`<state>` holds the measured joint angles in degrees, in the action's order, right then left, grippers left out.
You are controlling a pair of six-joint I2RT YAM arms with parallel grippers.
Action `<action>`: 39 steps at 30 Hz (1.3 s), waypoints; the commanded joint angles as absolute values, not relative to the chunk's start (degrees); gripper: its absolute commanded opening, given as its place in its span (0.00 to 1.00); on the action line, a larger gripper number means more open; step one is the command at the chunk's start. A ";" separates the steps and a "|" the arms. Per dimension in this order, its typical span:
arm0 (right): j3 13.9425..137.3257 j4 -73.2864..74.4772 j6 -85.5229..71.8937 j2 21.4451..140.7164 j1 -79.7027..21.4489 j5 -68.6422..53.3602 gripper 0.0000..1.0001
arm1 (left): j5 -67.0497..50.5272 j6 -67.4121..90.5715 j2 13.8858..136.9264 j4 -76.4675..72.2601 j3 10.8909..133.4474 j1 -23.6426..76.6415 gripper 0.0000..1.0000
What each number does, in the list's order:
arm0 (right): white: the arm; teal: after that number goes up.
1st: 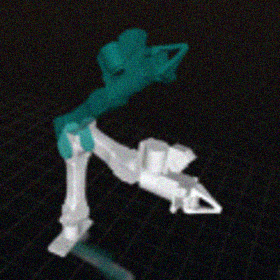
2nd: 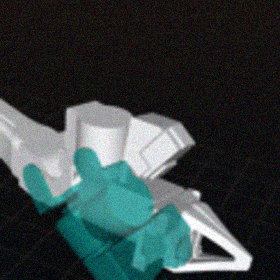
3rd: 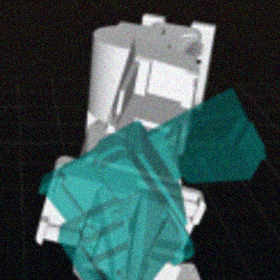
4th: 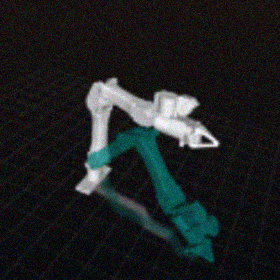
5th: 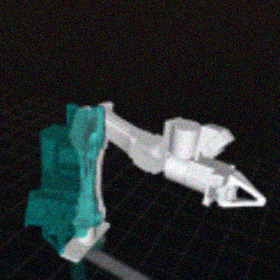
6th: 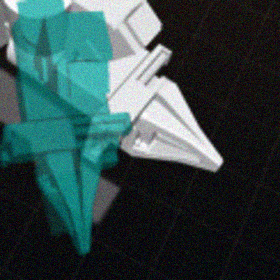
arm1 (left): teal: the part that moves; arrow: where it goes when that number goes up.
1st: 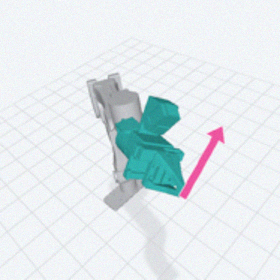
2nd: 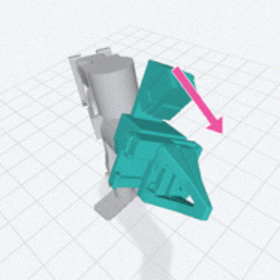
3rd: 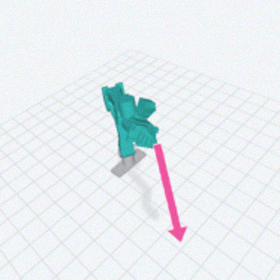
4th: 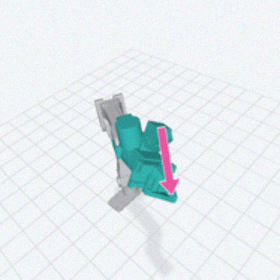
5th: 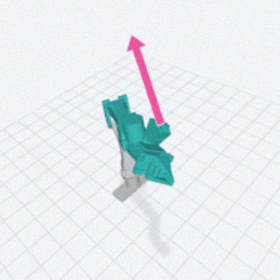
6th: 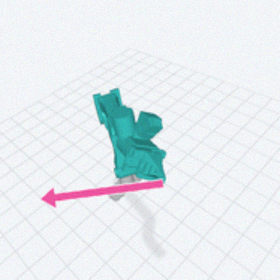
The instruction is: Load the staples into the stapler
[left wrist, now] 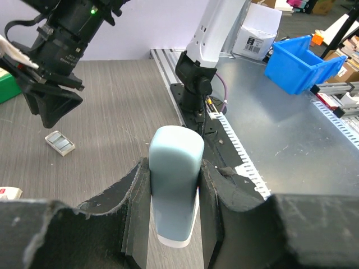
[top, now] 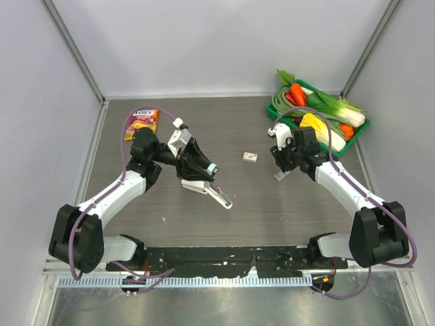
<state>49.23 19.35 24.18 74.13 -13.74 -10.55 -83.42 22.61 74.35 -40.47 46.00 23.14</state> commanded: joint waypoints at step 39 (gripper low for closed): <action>49.04 17.23 29.71 86.40 -16.88 -0.26 0.39 | -82.97 21.36 74.09 -43.15 43.50 23.03 0.00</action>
<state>48.93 19.94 29.67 86.52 -16.78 -1.72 -83.55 22.11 74.04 -41.52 43.66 23.14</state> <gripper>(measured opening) 0.389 0.365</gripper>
